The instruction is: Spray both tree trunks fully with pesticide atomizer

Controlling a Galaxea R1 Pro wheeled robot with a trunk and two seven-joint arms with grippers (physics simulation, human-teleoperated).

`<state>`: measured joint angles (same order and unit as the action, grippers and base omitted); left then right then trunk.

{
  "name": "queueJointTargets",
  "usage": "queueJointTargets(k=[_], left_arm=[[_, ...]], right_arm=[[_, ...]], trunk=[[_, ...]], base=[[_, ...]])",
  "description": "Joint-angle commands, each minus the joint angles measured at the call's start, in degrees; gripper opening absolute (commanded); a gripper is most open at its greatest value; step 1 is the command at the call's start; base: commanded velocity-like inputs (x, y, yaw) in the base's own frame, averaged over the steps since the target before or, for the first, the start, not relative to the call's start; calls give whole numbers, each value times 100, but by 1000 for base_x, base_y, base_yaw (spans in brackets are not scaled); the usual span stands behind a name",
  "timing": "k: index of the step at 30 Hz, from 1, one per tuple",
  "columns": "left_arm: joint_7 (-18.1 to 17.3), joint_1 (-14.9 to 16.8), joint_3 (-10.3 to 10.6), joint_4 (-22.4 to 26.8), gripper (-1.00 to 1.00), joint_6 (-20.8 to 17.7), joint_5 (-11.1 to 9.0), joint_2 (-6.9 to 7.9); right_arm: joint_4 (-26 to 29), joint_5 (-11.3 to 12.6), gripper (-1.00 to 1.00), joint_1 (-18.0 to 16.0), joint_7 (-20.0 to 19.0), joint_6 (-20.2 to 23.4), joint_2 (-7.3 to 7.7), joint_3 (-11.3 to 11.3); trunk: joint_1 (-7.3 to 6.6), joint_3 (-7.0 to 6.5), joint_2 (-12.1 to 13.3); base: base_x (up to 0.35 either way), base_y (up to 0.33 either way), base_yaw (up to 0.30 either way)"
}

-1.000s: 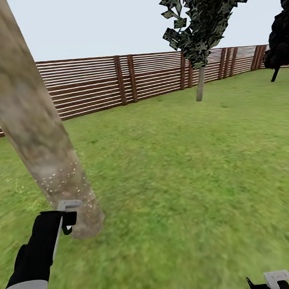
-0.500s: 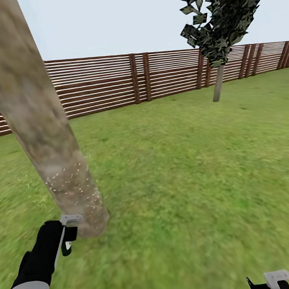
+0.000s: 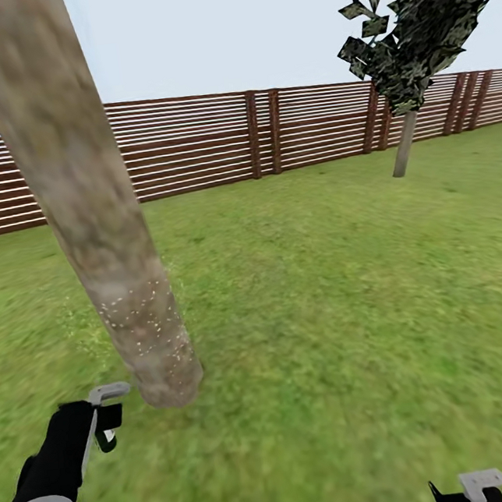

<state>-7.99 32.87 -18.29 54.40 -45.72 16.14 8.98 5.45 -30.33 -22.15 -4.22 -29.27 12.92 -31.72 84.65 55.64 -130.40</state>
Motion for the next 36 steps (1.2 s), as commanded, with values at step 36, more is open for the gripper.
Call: queueJointTargets(k=[36], left_arm=[[-71,-192,8,14,-100,319,-12,-264]], right_arm=[[6,0,100,0,0,0,-1,0]], trunk=[[0,0,0]], base=[[150,-200,91]])
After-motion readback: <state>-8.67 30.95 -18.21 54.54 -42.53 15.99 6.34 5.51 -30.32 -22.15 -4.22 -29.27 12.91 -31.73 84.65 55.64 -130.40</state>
